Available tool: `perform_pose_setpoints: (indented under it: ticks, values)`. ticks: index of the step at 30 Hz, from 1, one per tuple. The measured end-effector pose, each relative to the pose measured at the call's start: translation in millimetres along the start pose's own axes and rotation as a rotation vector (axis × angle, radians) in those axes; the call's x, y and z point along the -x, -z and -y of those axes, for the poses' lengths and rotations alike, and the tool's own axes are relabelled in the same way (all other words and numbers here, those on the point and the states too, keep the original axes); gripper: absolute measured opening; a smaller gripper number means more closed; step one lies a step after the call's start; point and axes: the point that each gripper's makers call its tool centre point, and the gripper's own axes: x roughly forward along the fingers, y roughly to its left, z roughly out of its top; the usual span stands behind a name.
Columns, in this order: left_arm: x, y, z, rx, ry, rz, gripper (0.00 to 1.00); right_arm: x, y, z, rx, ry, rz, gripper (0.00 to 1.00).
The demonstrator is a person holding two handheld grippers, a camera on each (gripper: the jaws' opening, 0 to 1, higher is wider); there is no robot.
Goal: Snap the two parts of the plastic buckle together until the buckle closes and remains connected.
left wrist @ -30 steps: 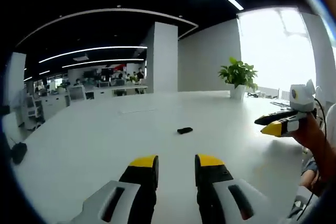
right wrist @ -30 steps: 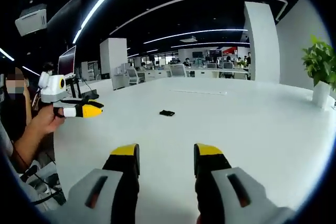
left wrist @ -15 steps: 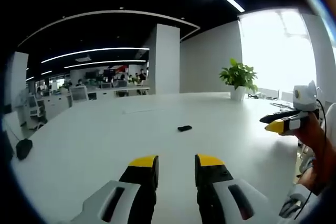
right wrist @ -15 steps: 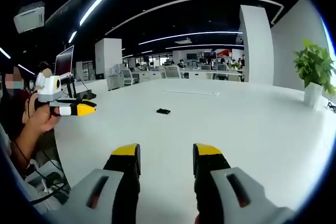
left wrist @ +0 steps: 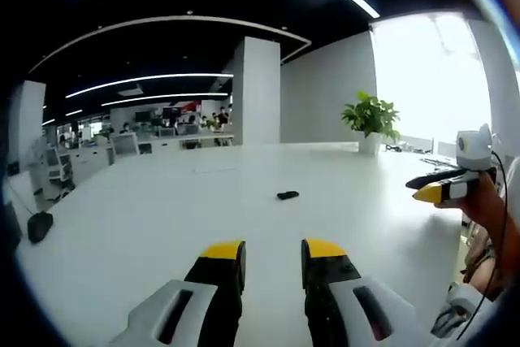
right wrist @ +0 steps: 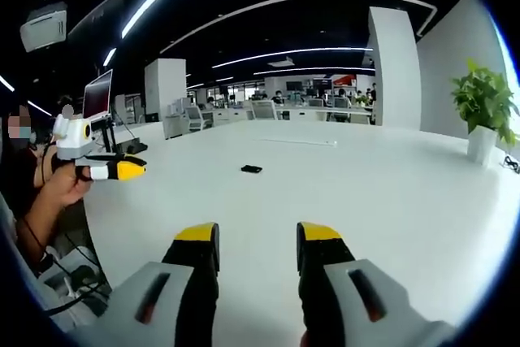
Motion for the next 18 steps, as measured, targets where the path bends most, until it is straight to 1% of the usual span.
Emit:
perform_pose_setpoints:
  ticks: [7,9,12,14,18]
  values:
    - [2.1,-1.6,-6.2,0.002,-0.017,0.006,0.27,-2.0,-1.4,0.6,0.007,-0.002,0.001,0.38]
    - [2.1,-1.4,-7.8,0.002,-0.022,0.005,0.27,-2.8,-1.6,0.5,0.011,-0.004,0.001,0.37]
    - [2.8,-5.6,-9.5,0.002,-0.029,0.014,0.27,-5.3,-2.9,1.4,0.009,-0.007,0.002,0.37]
    - [3.5,-8.3,-10.1,0.007,-0.030,0.025,0.27,-6.9,-5.1,1.1,0.022,-0.008,-0.004,0.37]
    - [3.5,-6.1,-10.6,0.003,-0.032,0.016,0.27,-5.2,-11.4,-1.2,0.030,-0.012,0.011,0.38]
